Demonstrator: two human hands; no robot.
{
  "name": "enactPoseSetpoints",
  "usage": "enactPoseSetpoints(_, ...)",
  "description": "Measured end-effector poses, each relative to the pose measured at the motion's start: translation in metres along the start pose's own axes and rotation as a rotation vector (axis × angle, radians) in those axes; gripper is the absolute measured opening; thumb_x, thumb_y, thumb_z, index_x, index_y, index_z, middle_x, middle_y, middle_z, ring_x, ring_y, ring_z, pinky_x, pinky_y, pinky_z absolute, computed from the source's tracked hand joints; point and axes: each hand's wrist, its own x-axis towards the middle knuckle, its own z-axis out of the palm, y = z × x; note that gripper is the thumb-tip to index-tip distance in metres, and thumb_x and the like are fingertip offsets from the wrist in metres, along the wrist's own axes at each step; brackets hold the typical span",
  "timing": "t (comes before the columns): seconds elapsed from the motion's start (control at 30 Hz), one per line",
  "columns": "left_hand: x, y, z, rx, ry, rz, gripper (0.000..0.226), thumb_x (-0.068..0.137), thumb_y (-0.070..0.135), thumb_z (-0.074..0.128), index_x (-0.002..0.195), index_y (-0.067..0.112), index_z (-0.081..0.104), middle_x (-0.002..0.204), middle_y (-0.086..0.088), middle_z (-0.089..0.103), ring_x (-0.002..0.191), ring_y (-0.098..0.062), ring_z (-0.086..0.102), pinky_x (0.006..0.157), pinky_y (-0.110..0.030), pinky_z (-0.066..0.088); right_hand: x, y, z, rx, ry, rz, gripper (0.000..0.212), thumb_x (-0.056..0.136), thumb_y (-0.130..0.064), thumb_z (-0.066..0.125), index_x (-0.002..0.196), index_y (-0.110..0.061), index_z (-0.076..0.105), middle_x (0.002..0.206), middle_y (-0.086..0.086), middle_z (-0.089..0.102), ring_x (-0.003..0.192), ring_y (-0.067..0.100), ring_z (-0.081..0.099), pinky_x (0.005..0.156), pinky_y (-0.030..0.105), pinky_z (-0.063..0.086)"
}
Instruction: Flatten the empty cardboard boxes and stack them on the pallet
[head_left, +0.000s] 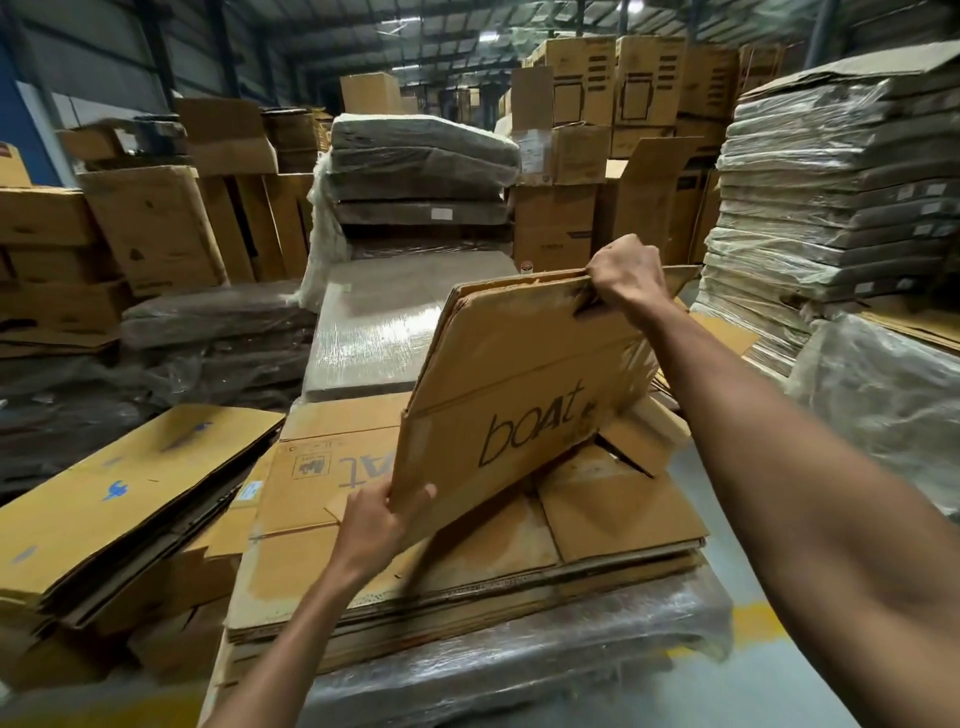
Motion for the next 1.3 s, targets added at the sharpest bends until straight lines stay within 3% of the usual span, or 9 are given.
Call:
enactPoseSetpoints(0.1,0.004,-0.009,0.016,0.054,0.054,0.024,0.042,0.089,0.047,0.067,0.102,0.009,0.079,0.074,0.022,0.07,0.069,-0.003,0.068,0.056,-0.023,0.053,0.005,0.0,-0.007,0.103,-0.002,0.013,0.035,0.095,-0.011,0.042,0.092,-0.003,0.075,0.082,0.012,0.074,0.054,0.023,0.071,0.047,0.028,0.059)
enactPoseSetpoints(0.2,0.015,0.013,0.031,0.097,0.157,0.105,0.032,0.094,0.034,0.068,0.094,0.004,0.078,0.071,0.004,0.069,0.063,-0.012,0.066,0.055,-0.028,0.048,0.01,0.016,-0.008,0.551,-0.074,0.049,0.032,0.096,-0.031,0.051,0.121,-0.019,0.066,0.118,0.009,0.067,0.086,0.028,0.075,0.065,0.047,0.064)
enactPoseSetpoints(0.3,0.029,0.047,0.041,0.062,0.237,0.194,0.031,0.095,0.033,0.069,0.097,0.003,0.078,0.079,-0.001,0.07,0.068,-0.023,0.066,0.061,-0.037,0.052,-0.012,0.056,0.011,0.564,-0.029,0.039,0.04,0.101,-0.036,0.052,0.141,-0.027,0.049,0.12,-0.001,0.058,0.1,0.023,0.069,0.075,0.047,0.063)
enactPoseSetpoints(0.47,0.065,0.104,0.04,-0.075,0.206,0.203,0.039,0.097,0.036,0.067,0.12,0.004,0.07,0.095,0.003,0.069,0.076,-0.003,0.065,0.059,-0.009,0.051,-0.104,0.169,0.091,0.762,-0.023,0.42,0.023,0.097,-0.009,0.057,0.118,-0.018,0.058,0.113,0.009,0.064,0.091,0.019,0.063,0.081,0.036,0.055)
enactPoseSetpoints(0.57,0.078,0.136,0.04,-0.16,0.15,0.175,0.037,0.095,0.037,0.069,0.118,0.009,0.068,0.091,0.009,0.069,0.08,-0.007,0.069,0.064,-0.016,0.055,-0.151,0.209,0.131,0.944,-0.248,0.686,0.014,0.099,-0.009,0.056,0.113,-0.011,0.059,0.115,0.016,0.057,0.098,0.026,0.059,0.087,0.039,0.053)
enactPoseSetpoints(0.67,0.086,0.16,0.035,-0.25,0.119,0.133,0.022,0.094,0.035,0.071,0.103,0.016,0.068,0.088,0.006,0.072,0.073,-0.006,0.072,0.062,-0.019,0.058,-0.164,0.218,0.148,1.279,-0.286,0.909,0.042,0.1,-0.027,0.063,0.134,-0.007,0.049,0.137,0.023,0.046,0.134,0.044,0.046,0.113,0.053,0.042)
enactPoseSetpoints(0.87,0.094,0.172,0.003,-0.495,0.071,-0.015,0.013,0.093,0.023,0.073,0.095,0.01,0.069,0.09,-0.007,0.076,0.077,-0.017,0.076,0.068,-0.029,0.062,-0.138,0.21,0.141,1.762,-0.1,0.912,0.096,0.087,-0.045,0.075,0.16,-0.018,0.019,0.161,0.025,0.025,0.148,0.043,0.028,0.12,0.056,0.028)
enactPoseSetpoints(1.07,0.107,0.123,-0.03,-0.692,0.096,-0.245,0.021,0.091,0.016,0.074,0.102,-0.001,0.067,0.079,-0.009,0.077,0.067,-0.02,0.075,0.056,-0.035,0.062,-0.149,0.234,0.146,1.688,-0.13,0.778,0.09,0.073,-0.057,0.082,0.15,-0.026,0.044,0.152,0.012,0.043,0.139,0.039,0.04,0.117,0.063,0.03)
enactPoseSetpoints(1.3,0.102,-0.004,-0.048,-0.717,0.09,-0.57,0.035,0.1,0.009,0.058,0.133,-0.001,0.057,0.102,-0.017,0.074,0.063,-0.02,0.074,0.051,-0.037,0.061,-0.184,0.264,0.198,1.364,-0.048,1.124,0.119,0.043,-0.065,0.094,0.148,-0.03,0.051,0.149,0.004,0.051,0.141,0.036,0.043,0.115,0.064,0.034)
